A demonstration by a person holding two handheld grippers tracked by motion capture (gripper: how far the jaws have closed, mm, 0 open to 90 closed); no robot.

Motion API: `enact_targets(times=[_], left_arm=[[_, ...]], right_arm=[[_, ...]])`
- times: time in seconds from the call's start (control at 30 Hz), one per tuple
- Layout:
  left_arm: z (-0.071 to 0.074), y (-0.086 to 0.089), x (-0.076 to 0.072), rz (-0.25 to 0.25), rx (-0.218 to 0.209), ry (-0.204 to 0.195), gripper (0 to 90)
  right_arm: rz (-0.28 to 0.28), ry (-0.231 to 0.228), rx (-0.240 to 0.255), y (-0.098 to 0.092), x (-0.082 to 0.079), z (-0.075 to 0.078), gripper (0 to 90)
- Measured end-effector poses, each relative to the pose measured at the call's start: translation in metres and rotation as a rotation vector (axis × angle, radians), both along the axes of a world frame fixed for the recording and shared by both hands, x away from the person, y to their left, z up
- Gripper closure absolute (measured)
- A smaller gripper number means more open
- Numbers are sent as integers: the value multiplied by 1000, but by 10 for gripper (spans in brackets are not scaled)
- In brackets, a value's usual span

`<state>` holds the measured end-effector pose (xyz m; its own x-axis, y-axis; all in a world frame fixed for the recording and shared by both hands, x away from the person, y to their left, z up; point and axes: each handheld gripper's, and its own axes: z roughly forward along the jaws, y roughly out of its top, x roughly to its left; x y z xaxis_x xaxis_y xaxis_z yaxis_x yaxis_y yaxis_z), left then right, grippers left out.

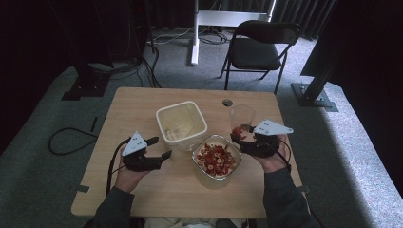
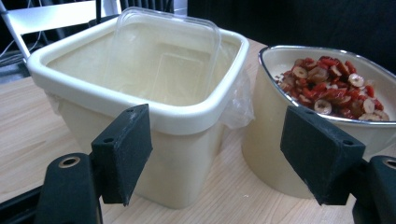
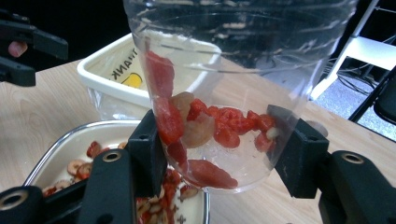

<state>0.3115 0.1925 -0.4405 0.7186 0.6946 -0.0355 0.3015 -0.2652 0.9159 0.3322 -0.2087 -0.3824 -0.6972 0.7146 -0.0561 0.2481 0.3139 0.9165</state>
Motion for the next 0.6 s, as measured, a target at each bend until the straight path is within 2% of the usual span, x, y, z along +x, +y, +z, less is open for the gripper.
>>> enact_targets(times=[0.17,0.43,0.6], left_arm=[[-4,3,0,11,6,7,254],[-7,2,0,21,20,8,255],[-9,2,1,21,22,11,255]], right_arm=[[11,6,41,3,6,3,420],[24,1,60,10,13,7,420],[46,4,90,17,21,13,419]])
